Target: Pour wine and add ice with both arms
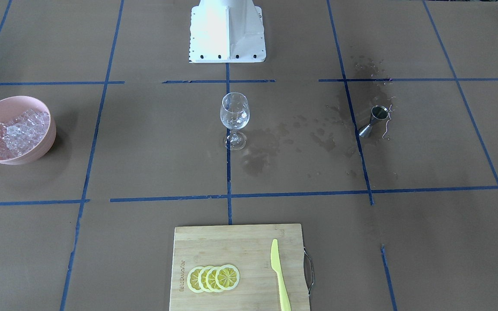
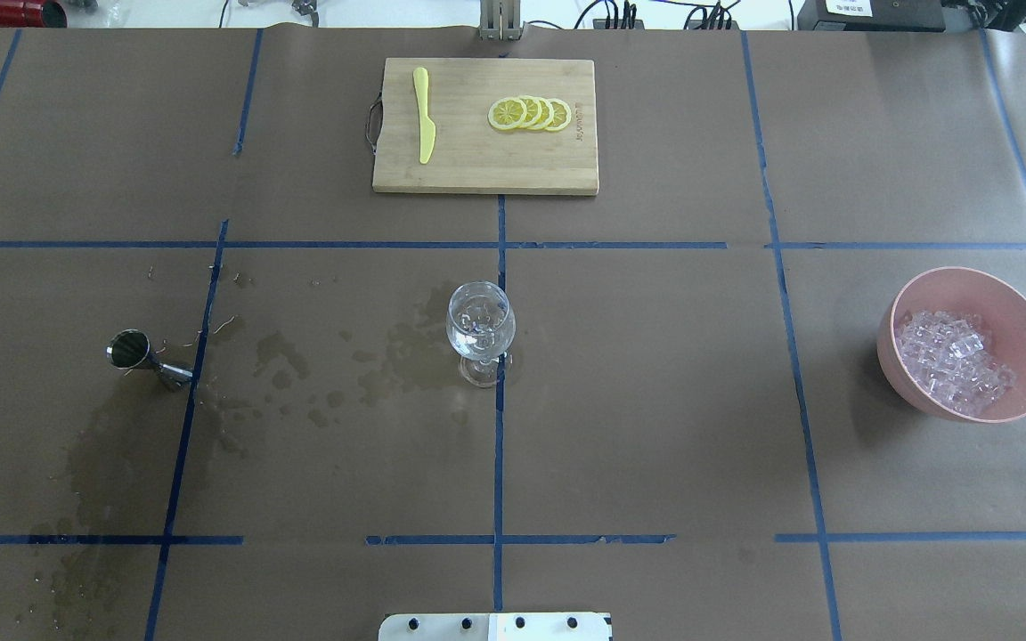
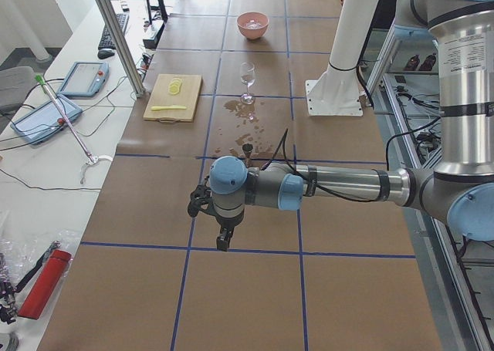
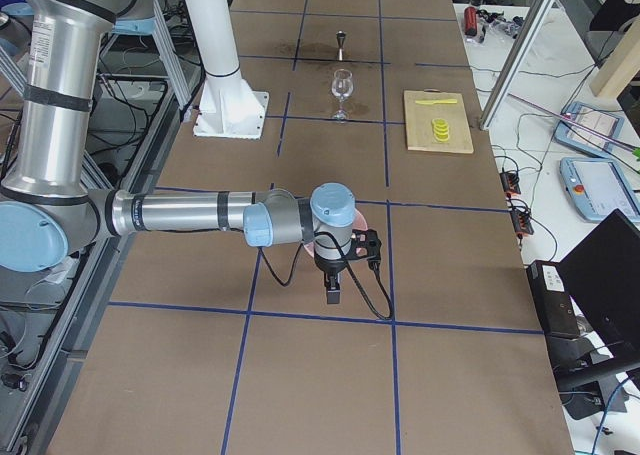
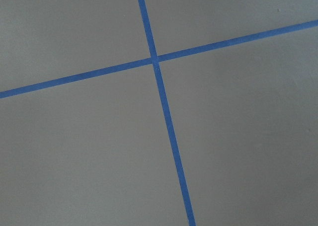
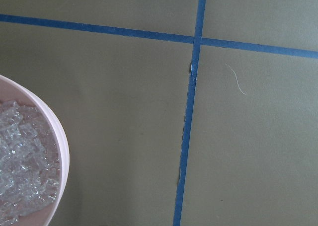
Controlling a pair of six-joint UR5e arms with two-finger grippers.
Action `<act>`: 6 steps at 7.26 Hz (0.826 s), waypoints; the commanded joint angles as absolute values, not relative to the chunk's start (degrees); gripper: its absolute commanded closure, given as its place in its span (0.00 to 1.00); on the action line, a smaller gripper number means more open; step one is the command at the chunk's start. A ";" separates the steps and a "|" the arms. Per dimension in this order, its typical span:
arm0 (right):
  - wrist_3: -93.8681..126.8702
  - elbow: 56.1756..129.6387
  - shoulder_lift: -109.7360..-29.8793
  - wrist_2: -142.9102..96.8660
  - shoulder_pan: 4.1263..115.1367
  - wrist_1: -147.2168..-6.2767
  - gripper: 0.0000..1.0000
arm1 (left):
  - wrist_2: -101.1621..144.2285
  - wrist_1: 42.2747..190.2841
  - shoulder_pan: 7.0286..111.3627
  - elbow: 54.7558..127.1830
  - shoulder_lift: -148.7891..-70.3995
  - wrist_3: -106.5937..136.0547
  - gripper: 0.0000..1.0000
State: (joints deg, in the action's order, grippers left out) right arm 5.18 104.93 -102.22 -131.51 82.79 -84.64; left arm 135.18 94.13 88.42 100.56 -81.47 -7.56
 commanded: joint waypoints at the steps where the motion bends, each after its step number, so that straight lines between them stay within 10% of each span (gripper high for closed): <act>1: 5.10 104.85 -102.22 -131.57 82.71 -84.64 0.00 | 135.18 94.13 88.42 100.72 -81.47 -7.65 0.00; 6: 5.54 107.92 -101.87 -132.10 82.53 -84.81 0.00 | 134.56 99.29 88.42 101.16 -81.65 -7.73 0.00</act>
State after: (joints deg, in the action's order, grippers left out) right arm 5.36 106.49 -101.95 -131.95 82.62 -84.75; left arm 134.68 96.72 88.42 101.17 -81.69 -7.59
